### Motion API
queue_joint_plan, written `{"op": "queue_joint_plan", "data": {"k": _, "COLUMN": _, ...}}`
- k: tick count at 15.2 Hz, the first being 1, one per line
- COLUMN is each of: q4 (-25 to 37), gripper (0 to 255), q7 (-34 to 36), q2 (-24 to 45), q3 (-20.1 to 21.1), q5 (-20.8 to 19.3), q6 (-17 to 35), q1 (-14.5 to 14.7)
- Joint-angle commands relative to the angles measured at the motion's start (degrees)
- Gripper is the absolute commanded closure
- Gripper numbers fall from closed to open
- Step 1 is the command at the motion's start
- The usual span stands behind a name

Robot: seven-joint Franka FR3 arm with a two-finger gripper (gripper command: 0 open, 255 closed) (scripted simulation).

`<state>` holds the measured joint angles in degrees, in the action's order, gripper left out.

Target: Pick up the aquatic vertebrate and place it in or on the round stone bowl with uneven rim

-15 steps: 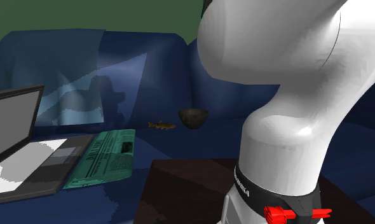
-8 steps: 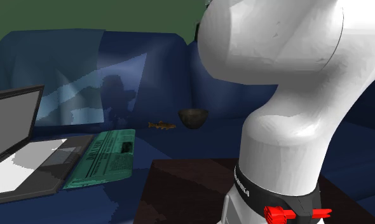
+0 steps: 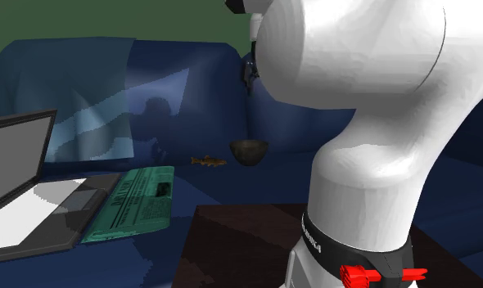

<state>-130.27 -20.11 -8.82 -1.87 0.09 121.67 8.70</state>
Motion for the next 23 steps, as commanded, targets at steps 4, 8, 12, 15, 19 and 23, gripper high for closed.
{"op": "queue_joint_plan", "data": {"k": 4, "q4": 5.3, "gripper": 0, "q7": -6.2, "q2": 10.5, "q3": 1.0, "q5": -0.3, "q6": 5.0, "q1": 1.5}}
{"op": "queue_joint_plan", "data": {"k": 8, "q4": 10.0, "gripper": 0, "q7": -10.5, "q2": 18.4, "q3": 2.3, "q5": -1.0, "q6": 8.2, "q1": 2.6}}
{"op": "queue_joint_plan", "data": {"k": 12, "q4": 15.2, "gripper": 0, "q7": -14.2, "q2": 26.2, "q3": 3.7, "q5": -2.3, "q6": 10.7, "q1": 3.7}}
{"op": "queue_joint_plan", "data": {"k": 15, "q4": 19.5, "gripper": 0, "q7": -16.7, "q2": 31.9, "q3": 4.7, "q5": -3.6, "q6": 12.0, "q1": 4.7}}
{"op": "queue_joint_plan", "data": {"k": 19, "q4": 25.5, "gripper": 0, "q7": -19.9, "q2": 39.5, "q3": 6.0, "q5": -5.6, "q6": 13.3, "q1": 6.2}}
{"op": "queue_joint_plan", "data": {"k": 23, "q4": 32.0, "gripper": 0, "q7": -22.9, "q2": 46.9, "q3": 7.0, "q5": -7.8, "q6": 14.1, "q1": 8.0}}
